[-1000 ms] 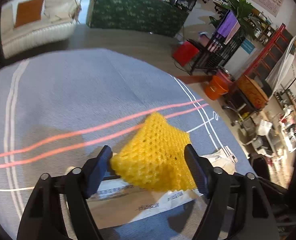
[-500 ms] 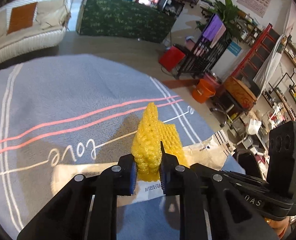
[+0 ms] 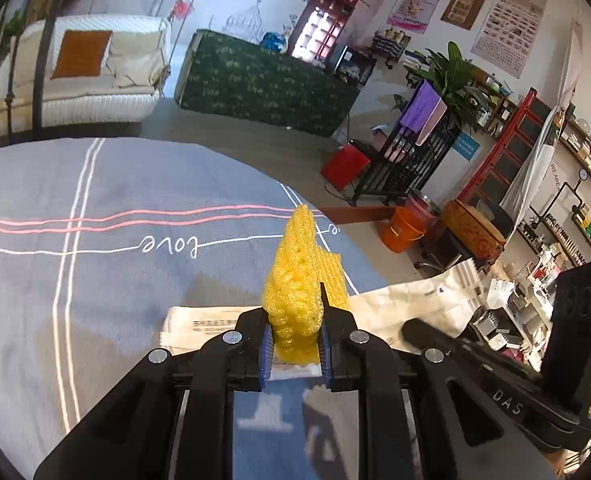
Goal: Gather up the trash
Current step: 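Drop the white paper into the bin with the right tool while the left tool holds the net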
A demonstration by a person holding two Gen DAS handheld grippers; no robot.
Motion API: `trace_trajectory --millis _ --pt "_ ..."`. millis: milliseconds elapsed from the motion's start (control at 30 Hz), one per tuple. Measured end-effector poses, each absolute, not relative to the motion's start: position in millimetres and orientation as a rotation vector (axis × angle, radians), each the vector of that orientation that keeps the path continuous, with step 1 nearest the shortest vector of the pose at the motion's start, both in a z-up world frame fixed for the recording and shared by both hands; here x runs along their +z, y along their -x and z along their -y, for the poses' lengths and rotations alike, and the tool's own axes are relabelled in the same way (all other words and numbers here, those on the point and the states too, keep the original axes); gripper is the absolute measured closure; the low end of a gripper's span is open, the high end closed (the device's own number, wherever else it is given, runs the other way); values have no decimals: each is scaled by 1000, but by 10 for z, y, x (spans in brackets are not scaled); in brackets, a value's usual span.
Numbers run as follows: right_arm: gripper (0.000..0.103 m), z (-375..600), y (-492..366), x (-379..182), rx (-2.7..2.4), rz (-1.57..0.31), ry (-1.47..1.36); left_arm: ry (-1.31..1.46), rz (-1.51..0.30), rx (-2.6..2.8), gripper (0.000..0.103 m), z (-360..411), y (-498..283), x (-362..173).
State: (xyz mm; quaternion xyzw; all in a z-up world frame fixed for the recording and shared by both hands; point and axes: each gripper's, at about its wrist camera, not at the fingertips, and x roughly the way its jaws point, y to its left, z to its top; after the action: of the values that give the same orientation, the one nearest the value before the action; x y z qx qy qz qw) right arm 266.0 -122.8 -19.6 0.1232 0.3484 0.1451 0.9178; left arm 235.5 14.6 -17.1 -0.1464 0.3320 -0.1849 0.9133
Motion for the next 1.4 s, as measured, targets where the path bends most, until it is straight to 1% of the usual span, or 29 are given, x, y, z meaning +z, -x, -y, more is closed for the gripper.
trace_trajectory --millis 300,767,1400 --pt "100 1497 -2174 -119 272 -679 -268 309 -633 -334 85 -208 -2019 -58" --pt "100 1911 -1750 18 209 -618 -305 331 -597 -345 85 -114 -1723 -12" --pt "100 2892 -1365 156 -35 -547 -335 279 -565 -475 85 381 -1542 82"
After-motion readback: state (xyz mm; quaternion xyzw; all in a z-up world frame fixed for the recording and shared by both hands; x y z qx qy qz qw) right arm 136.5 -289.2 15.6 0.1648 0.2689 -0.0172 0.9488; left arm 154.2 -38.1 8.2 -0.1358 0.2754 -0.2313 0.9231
